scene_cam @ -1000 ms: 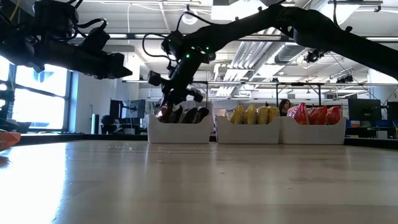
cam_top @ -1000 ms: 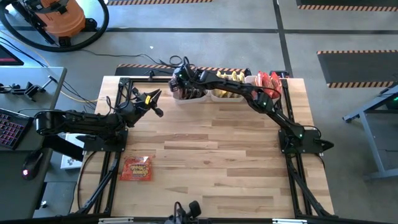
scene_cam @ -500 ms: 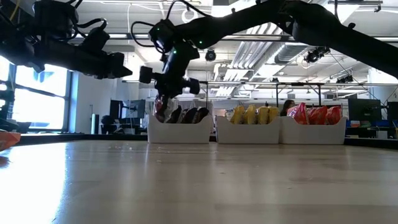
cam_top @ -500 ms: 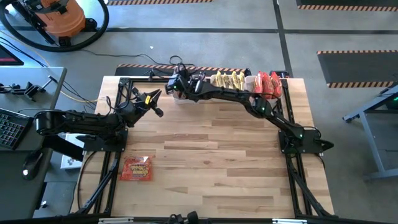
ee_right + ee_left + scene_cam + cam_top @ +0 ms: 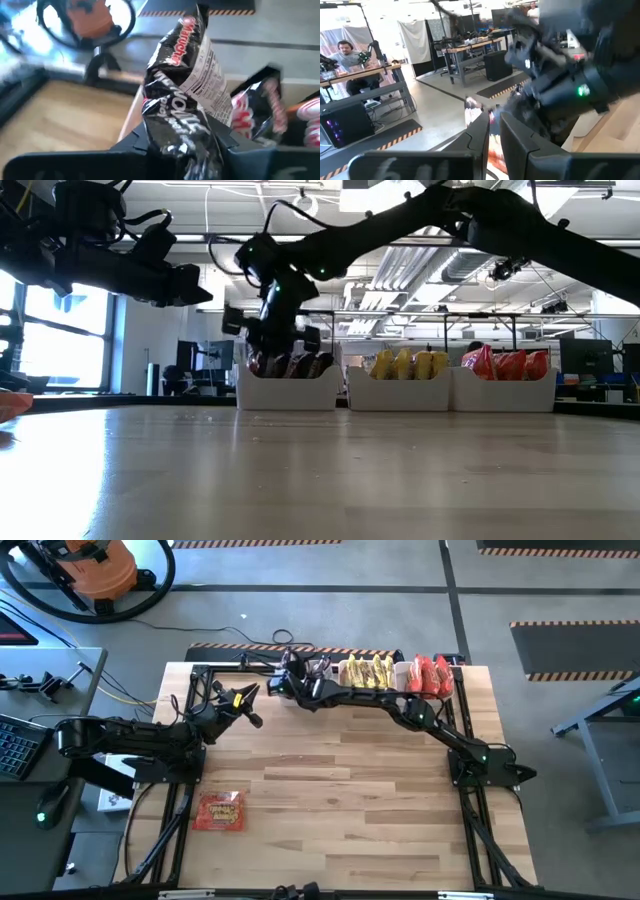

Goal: Sort Maruchan noodles
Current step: Put the black noodle into the left white bin, then put the orange noodle into the right white bin

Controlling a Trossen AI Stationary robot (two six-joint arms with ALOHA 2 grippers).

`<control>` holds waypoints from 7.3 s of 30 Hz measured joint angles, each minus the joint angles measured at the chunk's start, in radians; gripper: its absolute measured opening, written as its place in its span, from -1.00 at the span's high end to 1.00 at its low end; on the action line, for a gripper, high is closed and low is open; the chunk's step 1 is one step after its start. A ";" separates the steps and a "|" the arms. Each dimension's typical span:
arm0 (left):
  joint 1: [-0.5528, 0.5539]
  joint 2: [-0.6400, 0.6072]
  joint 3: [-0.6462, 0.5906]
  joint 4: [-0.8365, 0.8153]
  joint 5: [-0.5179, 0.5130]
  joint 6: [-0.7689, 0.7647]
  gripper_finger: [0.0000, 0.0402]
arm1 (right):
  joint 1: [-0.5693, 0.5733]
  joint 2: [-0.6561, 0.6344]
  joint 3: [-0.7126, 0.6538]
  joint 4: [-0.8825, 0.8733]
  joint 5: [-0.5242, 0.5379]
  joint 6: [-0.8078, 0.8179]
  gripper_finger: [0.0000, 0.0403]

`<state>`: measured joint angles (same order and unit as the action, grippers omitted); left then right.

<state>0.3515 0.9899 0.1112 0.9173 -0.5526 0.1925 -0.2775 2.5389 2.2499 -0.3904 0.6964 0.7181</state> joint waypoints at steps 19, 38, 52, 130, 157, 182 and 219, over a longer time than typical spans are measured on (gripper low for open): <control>0.002 0.000 0.000 -0.004 0.026 0.002 0.83 | -0.032 -0.069 0.076 -0.278 -0.374 -0.204 0.13; 0.009 0.000 0.000 -0.006 0.046 0.003 0.83 | -0.041 -0.011 0.070 -0.217 -0.347 -0.185 0.77; 0.009 0.000 0.000 -0.019 0.046 0.010 0.83 | -0.030 -0.087 0.103 -0.318 -0.332 -0.388 0.32; -0.934 0.239 0.507 -1.649 0.773 -1.209 0.83 | 0.042 -0.968 -1.546 0.949 -0.637 -0.718 1.00; -0.342 0.264 0.601 -1.335 0.298 -0.589 0.83 | 0.042 -0.968 -1.545 0.923 -0.637 -0.715 1.00; -0.379 0.229 0.186 -0.697 0.548 -0.798 0.83 | 0.149 -0.897 -1.544 0.878 -0.731 -0.146 0.25; -0.453 0.559 0.217 -0.494 0.252 -0.685 0.83 | 0.072 -0.562 -1.193 0.719 -1.017 -0.015 -0.31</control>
<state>-0.1019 1.5494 0.3279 0.4229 -0.3008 -0.4924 -0.2054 1.9769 1.0572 0.3288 -0.3210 0.7026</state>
